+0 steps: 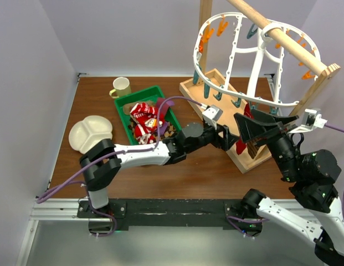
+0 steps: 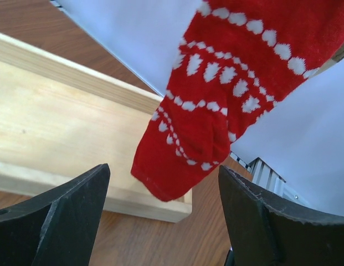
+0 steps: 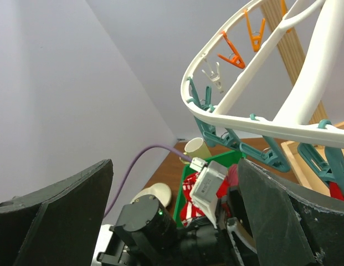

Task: Remove the socks clipped to the hanger
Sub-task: Remove the sock from the hanger.

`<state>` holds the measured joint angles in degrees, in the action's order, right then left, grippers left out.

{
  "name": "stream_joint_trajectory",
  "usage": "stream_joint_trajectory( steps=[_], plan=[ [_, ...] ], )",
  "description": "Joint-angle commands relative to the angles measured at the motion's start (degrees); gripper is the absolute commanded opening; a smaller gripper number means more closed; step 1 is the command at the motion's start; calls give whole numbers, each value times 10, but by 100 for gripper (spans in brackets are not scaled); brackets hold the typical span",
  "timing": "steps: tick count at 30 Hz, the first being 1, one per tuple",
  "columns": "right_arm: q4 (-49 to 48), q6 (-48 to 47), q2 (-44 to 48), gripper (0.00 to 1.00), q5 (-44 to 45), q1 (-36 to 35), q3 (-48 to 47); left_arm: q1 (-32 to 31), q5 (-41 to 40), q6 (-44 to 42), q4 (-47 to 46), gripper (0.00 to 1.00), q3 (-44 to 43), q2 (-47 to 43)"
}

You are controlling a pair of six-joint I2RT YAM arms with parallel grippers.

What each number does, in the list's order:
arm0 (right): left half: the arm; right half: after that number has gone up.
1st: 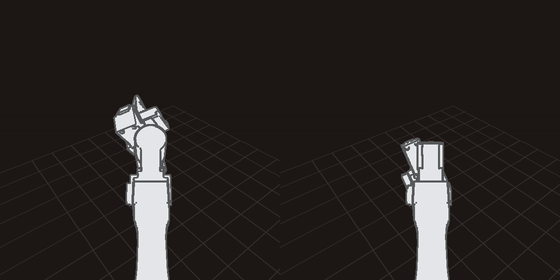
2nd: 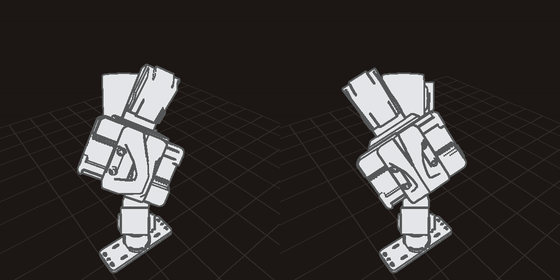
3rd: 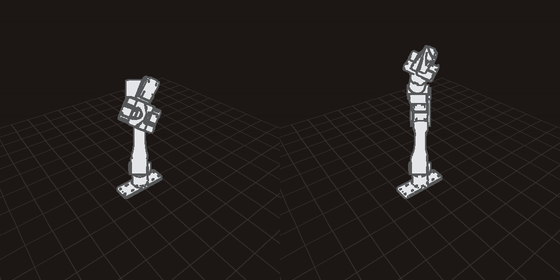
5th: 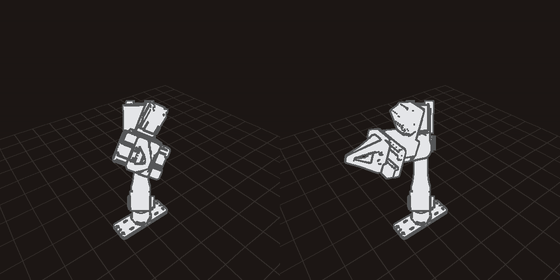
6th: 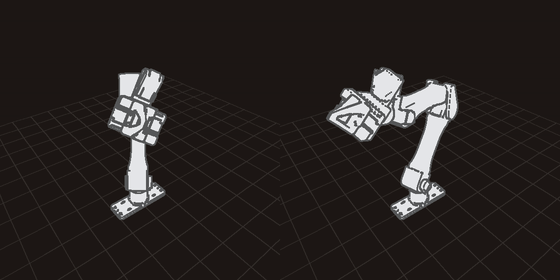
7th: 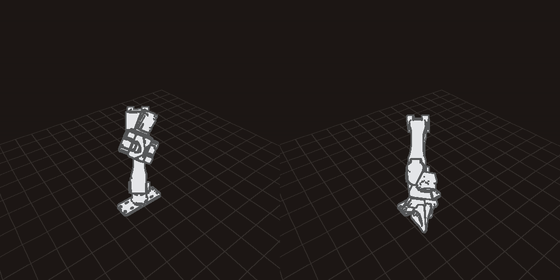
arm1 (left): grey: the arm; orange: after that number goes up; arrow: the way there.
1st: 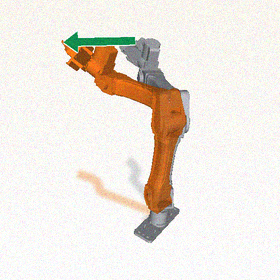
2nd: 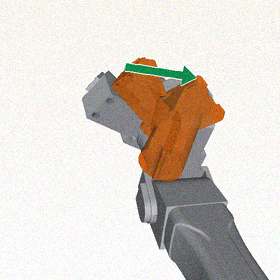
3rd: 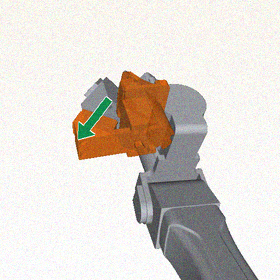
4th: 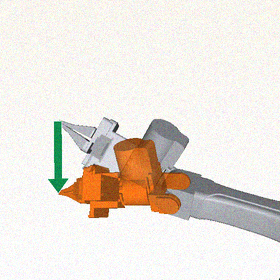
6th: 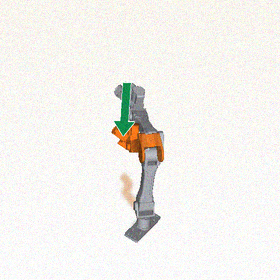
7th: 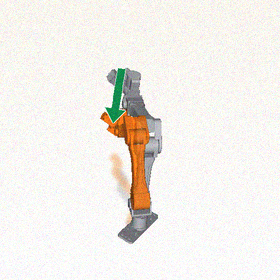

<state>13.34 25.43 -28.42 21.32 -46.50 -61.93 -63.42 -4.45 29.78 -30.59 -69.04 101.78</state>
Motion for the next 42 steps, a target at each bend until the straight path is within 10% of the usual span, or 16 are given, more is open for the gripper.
stream_joint_trajectory(
  steps=[1,16,24,28,42],
  plan=[
    [-4,-23,-11,98,5,0,-22,-23,2,-38,-42,85,-63,33],
    [9,-13,-6,98,15,0,-26,-33,-76,-65,-74,82,-133,123],
    [22,-11,-2,99,18,0,-26,-34,-113,-90,-133,51,-128,129],
    [26,-11,-3,98,20,-1,-26,-33,-102,-101,-169,3,-88,90],
    [-8,-29,-55,99,14,0,-35,-3,15,-140,-261,0,191,-234]
  ],
)
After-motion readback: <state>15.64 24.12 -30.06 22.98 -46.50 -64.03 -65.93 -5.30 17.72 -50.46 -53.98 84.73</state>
